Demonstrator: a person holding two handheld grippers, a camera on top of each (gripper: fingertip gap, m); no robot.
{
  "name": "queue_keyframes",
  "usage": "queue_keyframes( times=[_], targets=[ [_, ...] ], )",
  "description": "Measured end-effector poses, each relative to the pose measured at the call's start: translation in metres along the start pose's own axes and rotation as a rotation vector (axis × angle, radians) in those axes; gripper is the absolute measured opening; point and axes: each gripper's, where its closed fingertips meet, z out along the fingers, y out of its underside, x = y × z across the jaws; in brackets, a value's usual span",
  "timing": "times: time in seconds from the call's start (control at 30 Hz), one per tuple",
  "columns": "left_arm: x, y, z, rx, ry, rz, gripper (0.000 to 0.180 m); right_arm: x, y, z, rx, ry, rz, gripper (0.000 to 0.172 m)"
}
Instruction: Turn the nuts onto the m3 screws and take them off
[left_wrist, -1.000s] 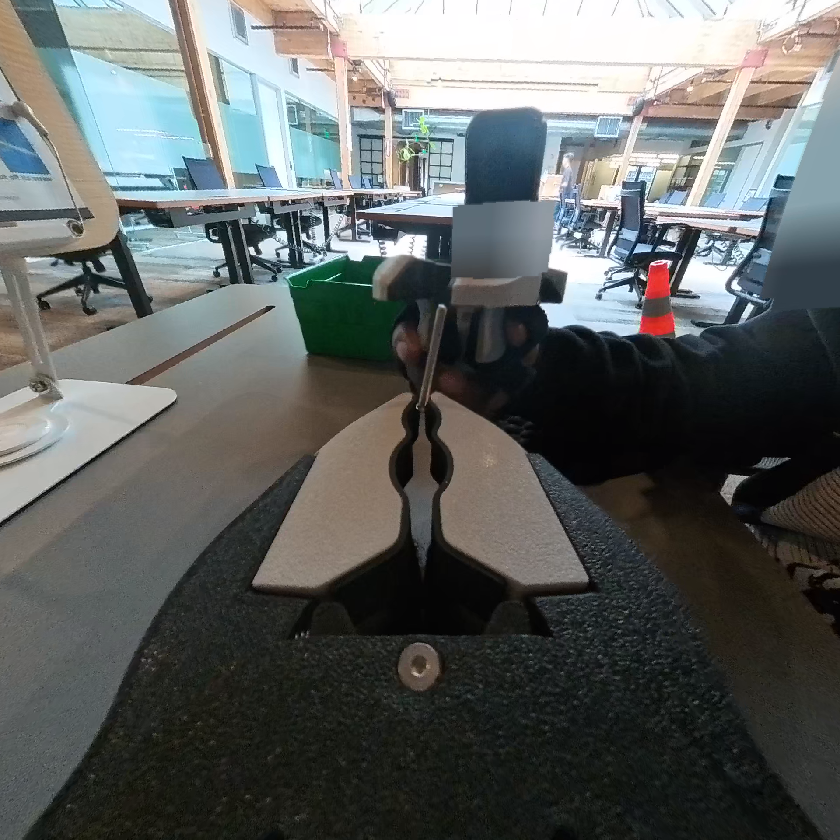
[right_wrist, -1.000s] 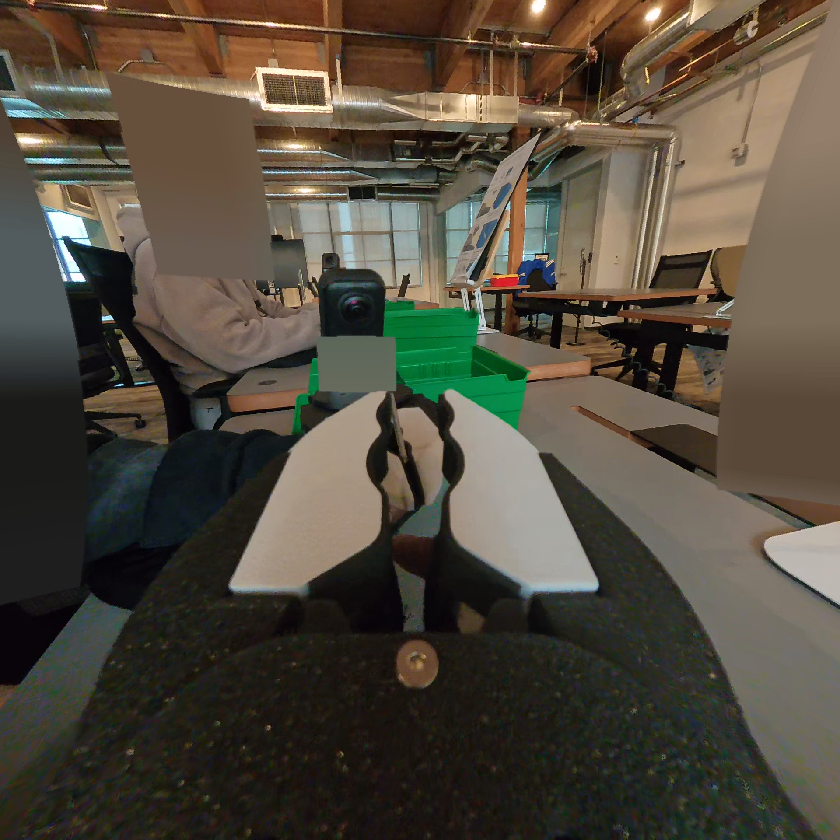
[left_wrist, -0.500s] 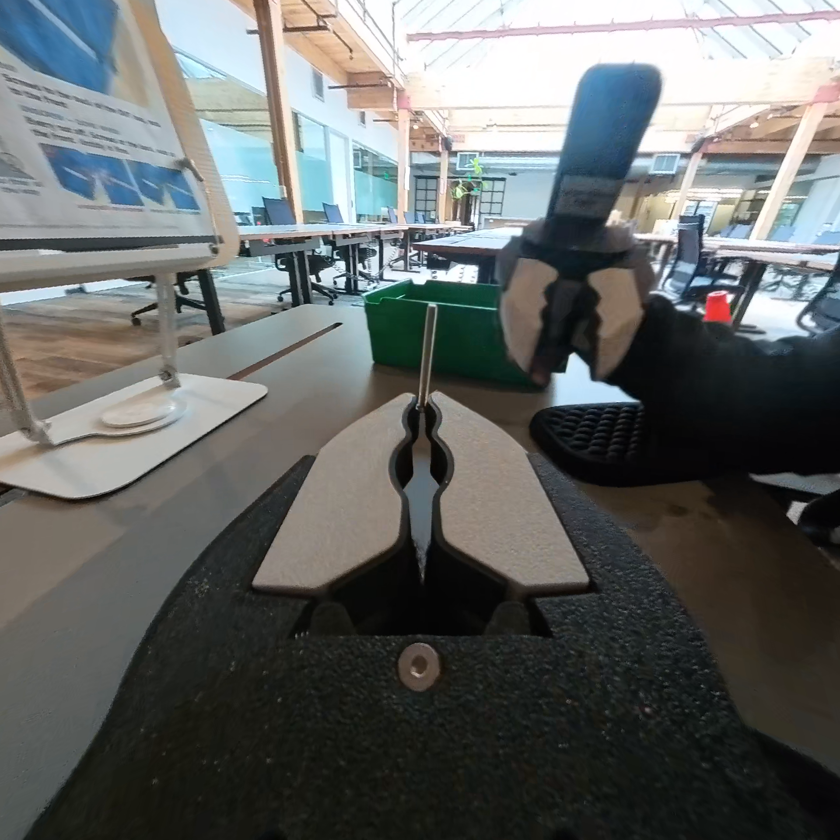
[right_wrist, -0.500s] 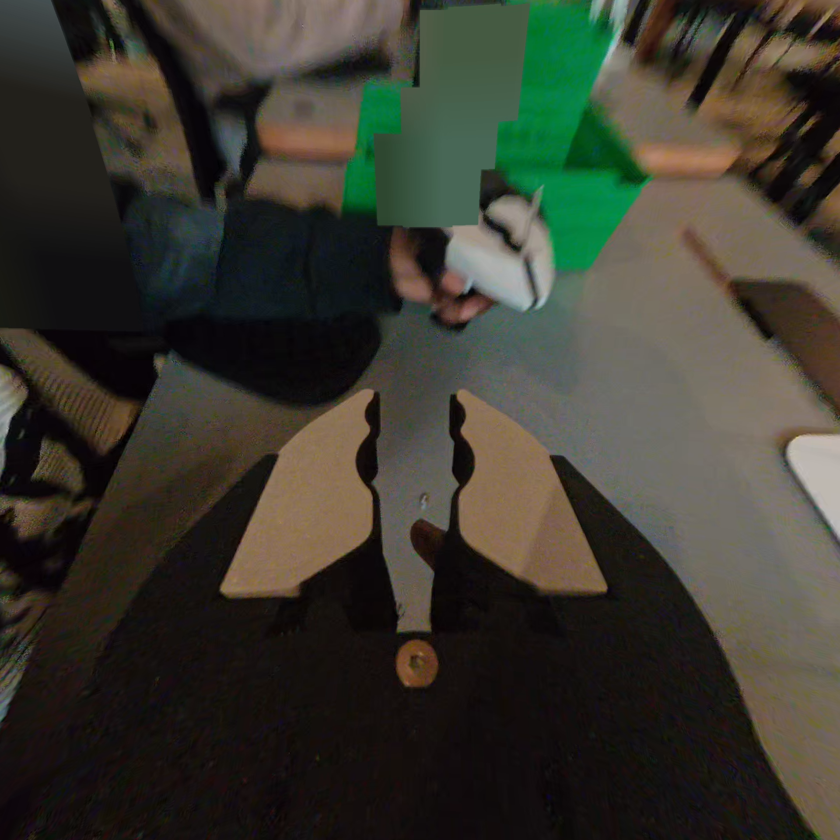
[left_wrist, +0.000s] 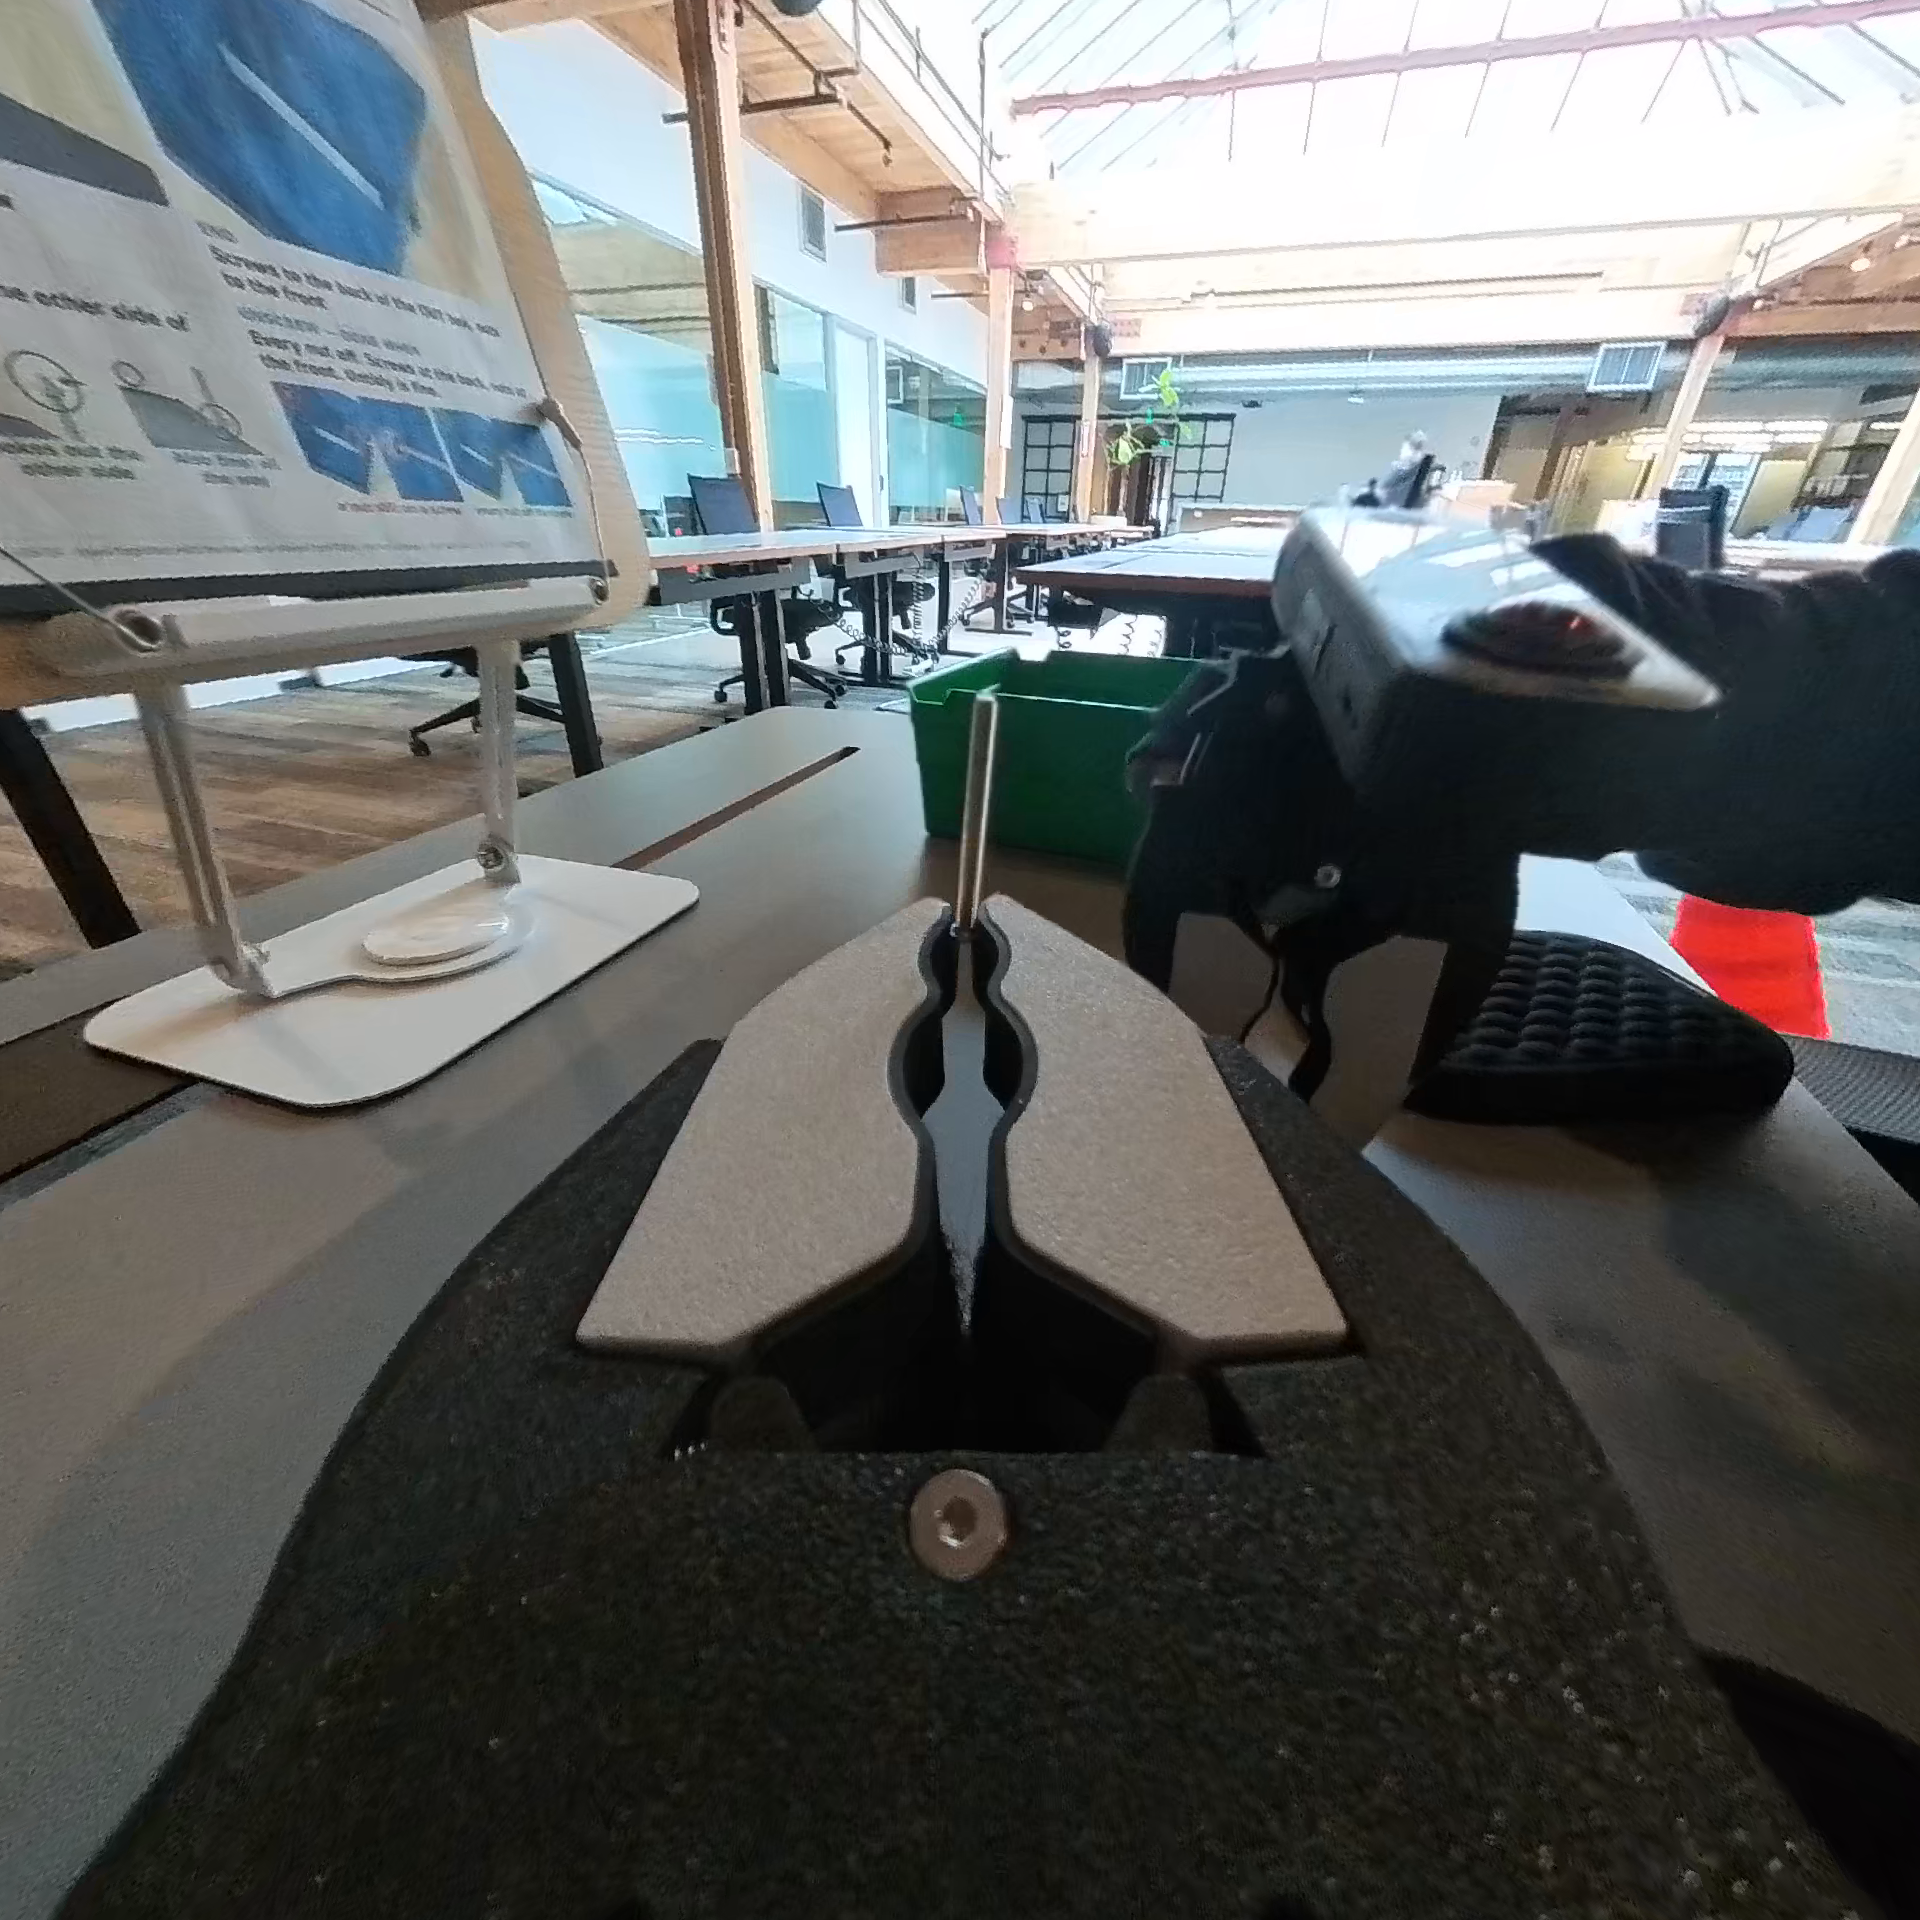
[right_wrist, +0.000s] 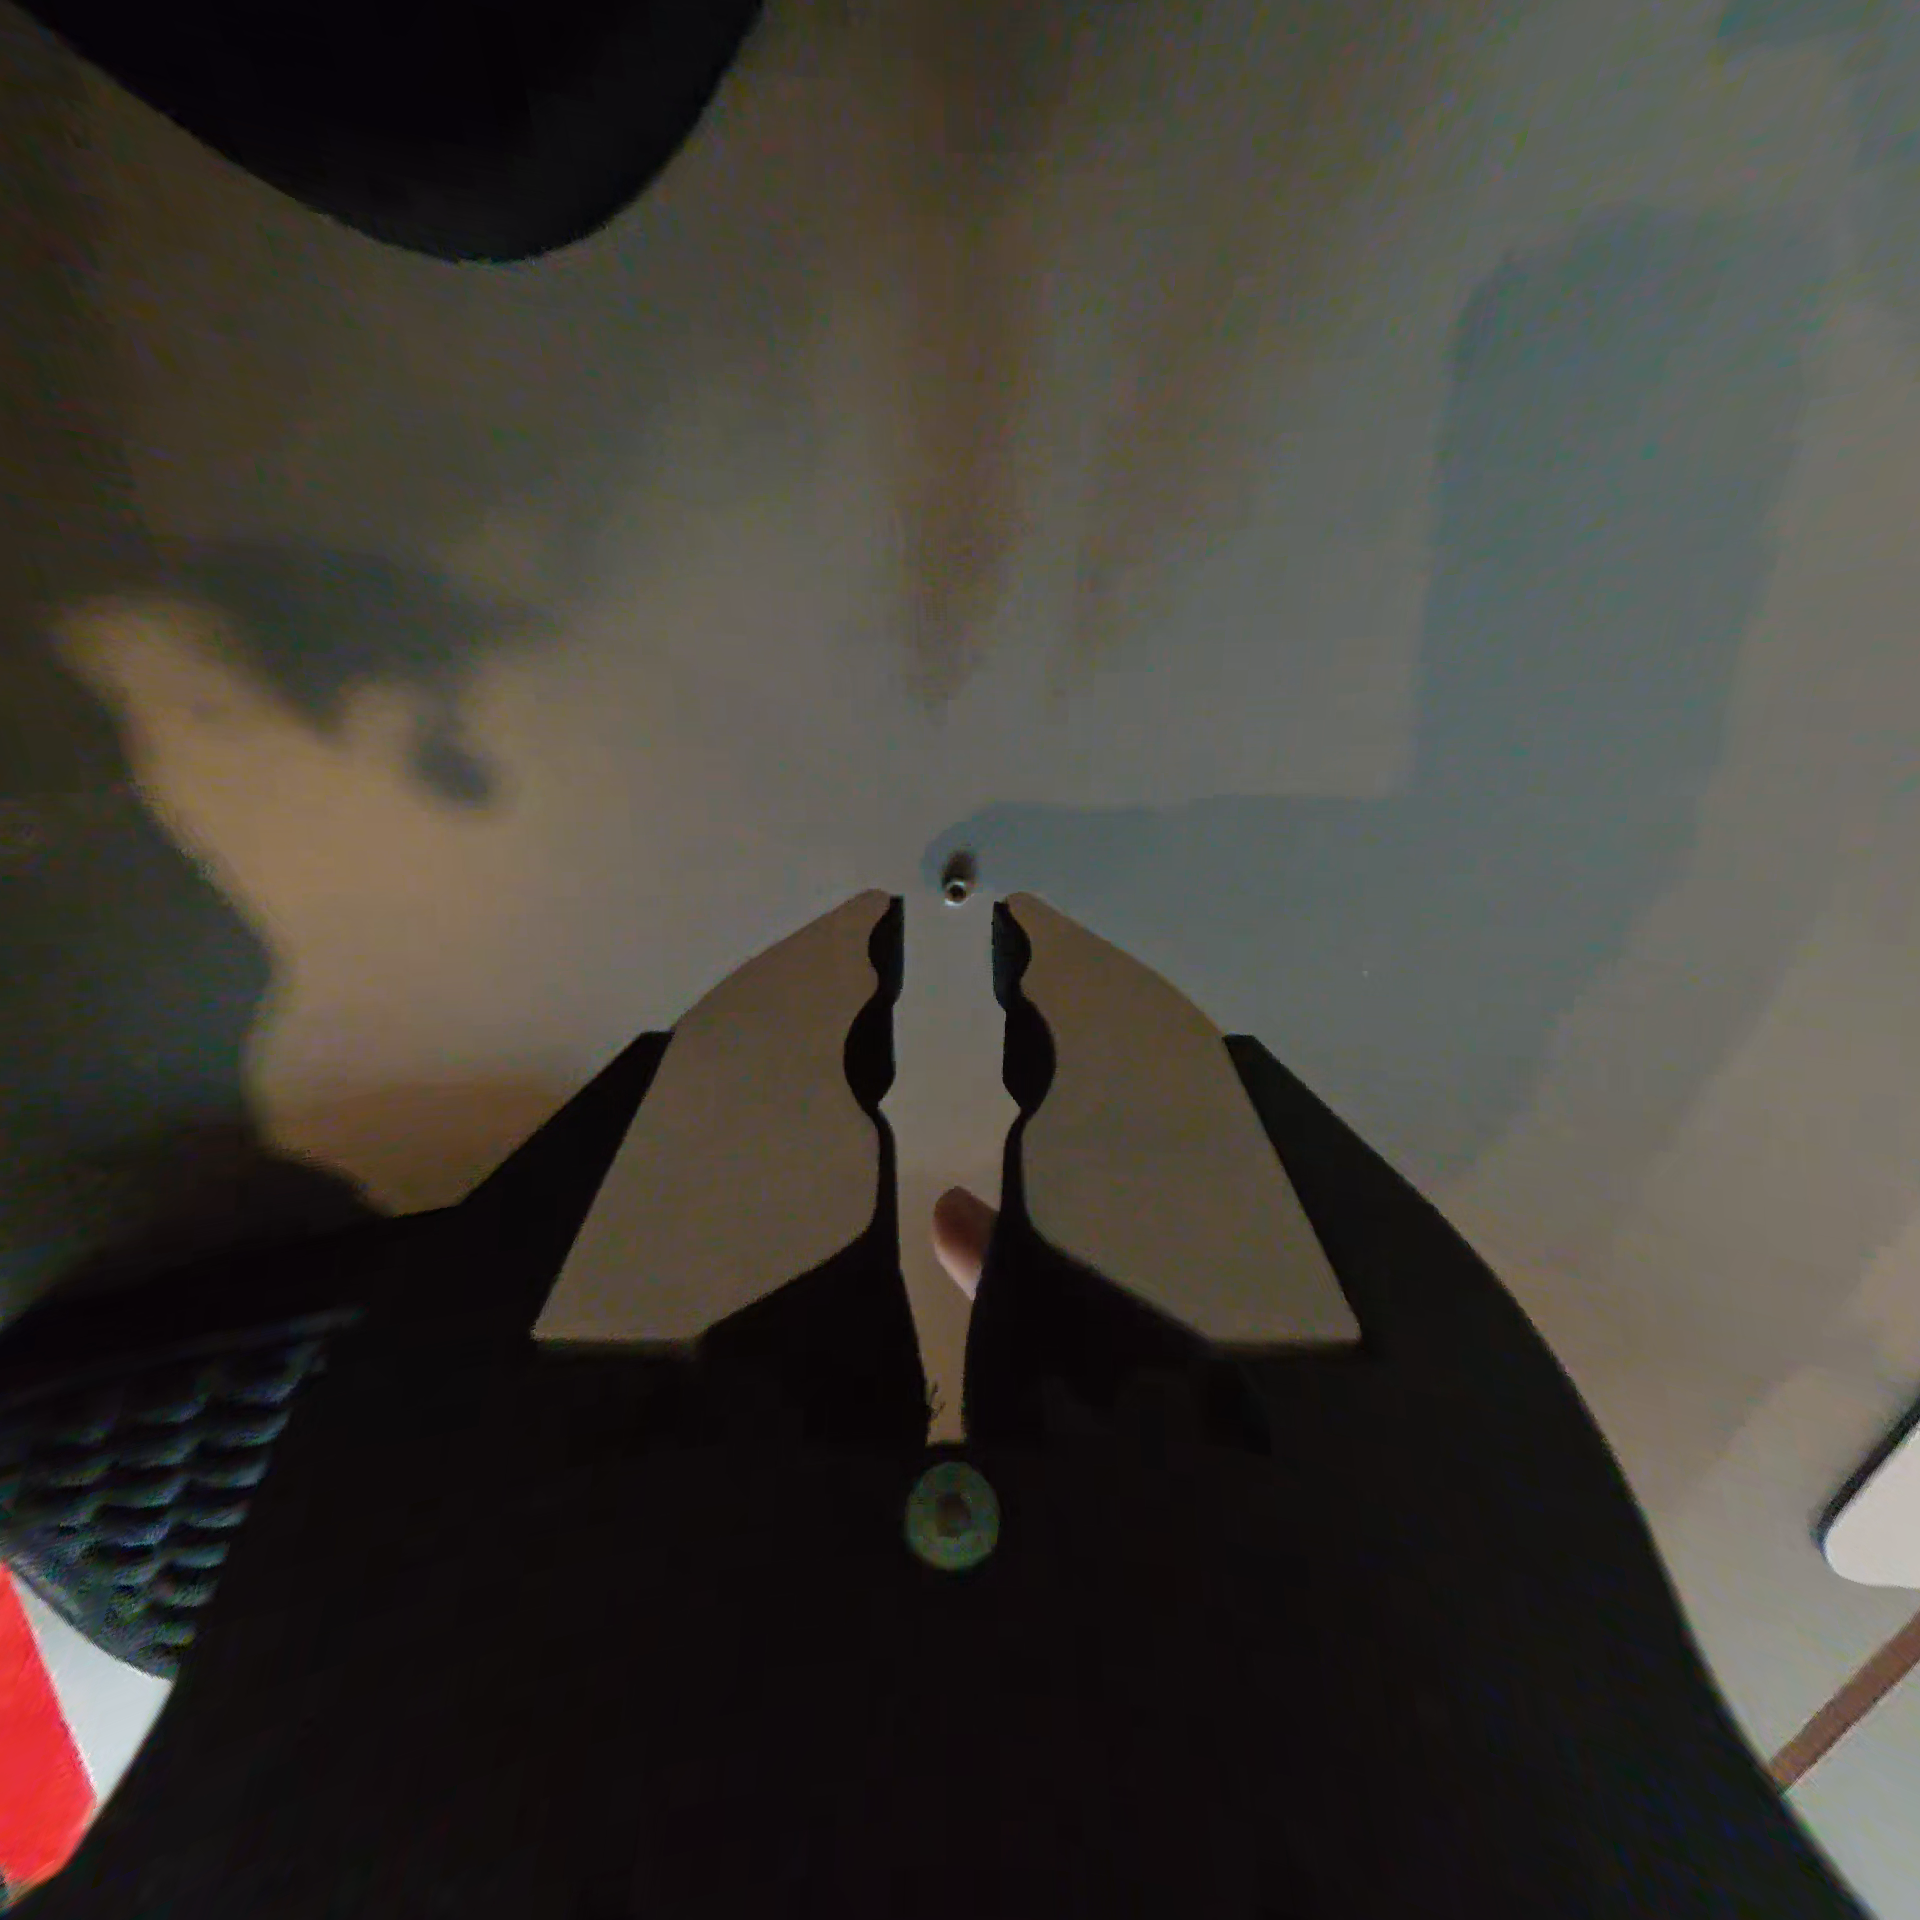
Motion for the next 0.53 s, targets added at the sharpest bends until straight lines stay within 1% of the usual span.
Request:
queue_keyframes(
  times=[0.03, 0.2, 0.53],
  targets=[
    [0.000, -0.001, -0.001, 0.008, -0.002, 0.001, 0.001, 0.000, 0.001, 0.002, -0.016, -0.016, -0.004, 0.014],
    [-0.001, -0.004, -0.003, 0.016, -0.003, 0.006, 0.001, 0.003, 0.005, 0.010, -0.082, -0.034, -0.032, 0.012],
    [0.001, -0.005, -0.002, 0.017, 0.008, 0.001, 0.001, 0.003, 0.002, 0.014, -0.092, -0.045, -0.043, 0.005]
  ],
)
